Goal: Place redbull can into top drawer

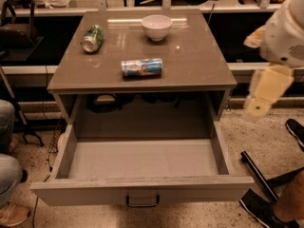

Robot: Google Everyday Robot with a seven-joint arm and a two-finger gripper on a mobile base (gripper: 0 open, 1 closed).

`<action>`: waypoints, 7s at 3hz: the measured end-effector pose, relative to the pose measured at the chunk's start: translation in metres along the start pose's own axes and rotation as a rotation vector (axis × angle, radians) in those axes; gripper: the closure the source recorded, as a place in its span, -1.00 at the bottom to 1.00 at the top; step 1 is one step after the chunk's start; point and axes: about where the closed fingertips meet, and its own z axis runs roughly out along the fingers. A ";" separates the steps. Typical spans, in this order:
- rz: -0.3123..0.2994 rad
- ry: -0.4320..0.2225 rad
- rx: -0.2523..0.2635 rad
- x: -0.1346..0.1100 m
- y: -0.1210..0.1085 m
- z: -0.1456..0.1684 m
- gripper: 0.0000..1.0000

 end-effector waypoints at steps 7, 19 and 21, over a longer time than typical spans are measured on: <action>-0.218 -0.076 -0.154 -0.191 -0.109 0.195 -1.00; 0.178 -0.147 -0.316 -0.109 0.019 0.261 1.00; 0.283 -0.231 -0.287 -0.120 0.030 0.319 0.63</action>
Offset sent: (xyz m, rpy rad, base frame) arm 0.0363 0.0422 -0.0252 0.0855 0.0001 0.0414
